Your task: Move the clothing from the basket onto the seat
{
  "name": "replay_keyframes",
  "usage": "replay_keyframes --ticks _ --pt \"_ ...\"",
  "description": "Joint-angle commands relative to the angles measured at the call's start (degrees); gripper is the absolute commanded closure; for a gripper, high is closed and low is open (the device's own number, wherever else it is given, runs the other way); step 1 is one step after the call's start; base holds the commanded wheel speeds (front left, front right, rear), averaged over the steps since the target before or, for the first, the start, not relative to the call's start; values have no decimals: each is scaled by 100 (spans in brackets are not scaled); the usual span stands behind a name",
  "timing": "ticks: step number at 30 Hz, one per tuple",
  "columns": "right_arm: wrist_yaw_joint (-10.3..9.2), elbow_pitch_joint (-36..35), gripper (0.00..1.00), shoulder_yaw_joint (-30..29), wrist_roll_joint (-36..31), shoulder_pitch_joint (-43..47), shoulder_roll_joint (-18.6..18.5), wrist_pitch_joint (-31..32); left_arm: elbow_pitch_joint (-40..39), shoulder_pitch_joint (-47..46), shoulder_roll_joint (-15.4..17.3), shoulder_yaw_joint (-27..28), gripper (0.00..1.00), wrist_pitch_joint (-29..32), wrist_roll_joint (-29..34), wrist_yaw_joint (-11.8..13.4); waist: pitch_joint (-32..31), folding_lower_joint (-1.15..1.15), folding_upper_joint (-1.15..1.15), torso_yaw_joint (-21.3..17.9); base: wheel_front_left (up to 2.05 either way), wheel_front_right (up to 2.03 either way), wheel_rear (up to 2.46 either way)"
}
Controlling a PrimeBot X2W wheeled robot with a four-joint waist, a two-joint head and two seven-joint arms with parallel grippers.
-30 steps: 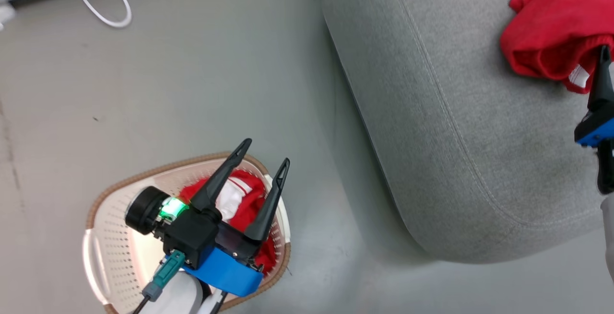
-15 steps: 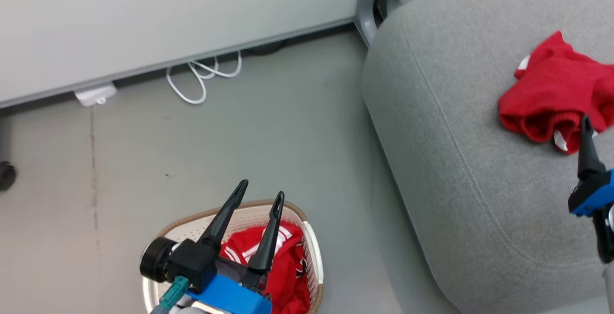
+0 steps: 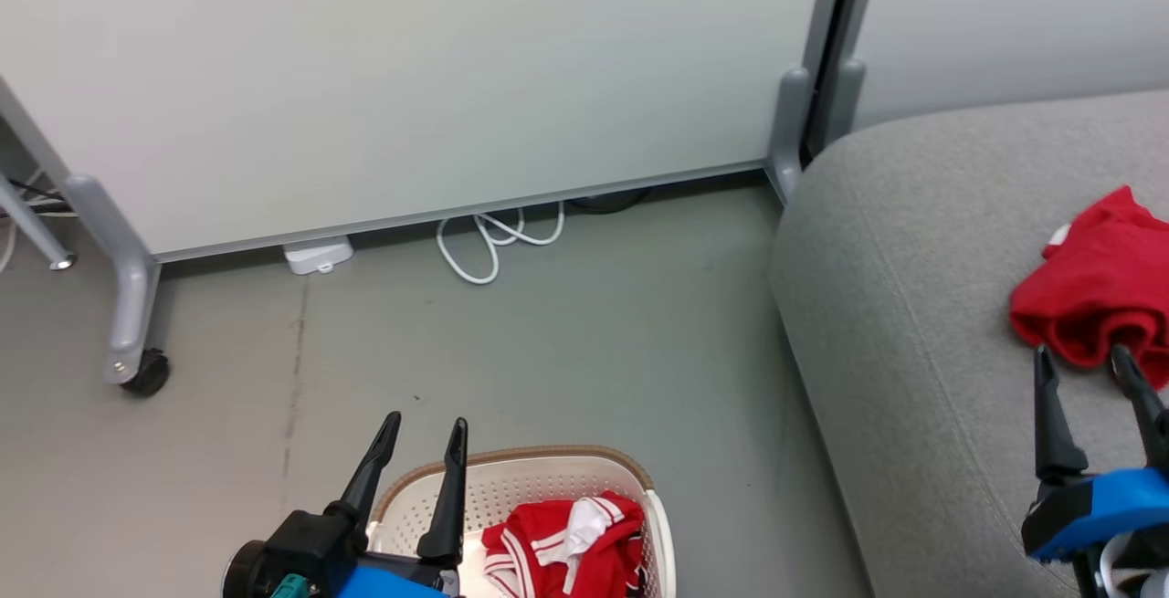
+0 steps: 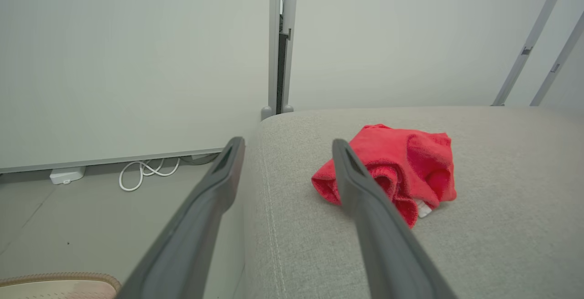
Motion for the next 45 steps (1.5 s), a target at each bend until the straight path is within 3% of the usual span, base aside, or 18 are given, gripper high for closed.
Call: replay_keyframes --ticks 1,7,13,27,45 --pt "3 -180 0 5 -65 180 67 32 34 39 -14 75 0 -17 31 -33 -110 1 -1 168 0 0 0" --pt "3 -901 0 139 -156 812 349 108 260 67 18 309 0 -17 -15 -26 -227 1 -1 437 0 0 0" --pt "3 -1120 0 386 -199 1181 456 47 453 14 132 428 0 -17 -78 -27 -341 1 -1 541 0 0 0" --pt "3 -891 0 876 -30 1582 479 -108 625 93 201 583 0 -17 -70 -28 -537 1 -1 557 0 0 0" --pt "3 -929 0 939 -44 1559 481 -117 680 44 208 497 0 -17 -111 -28 -390 1 -1 570 0 0 0"
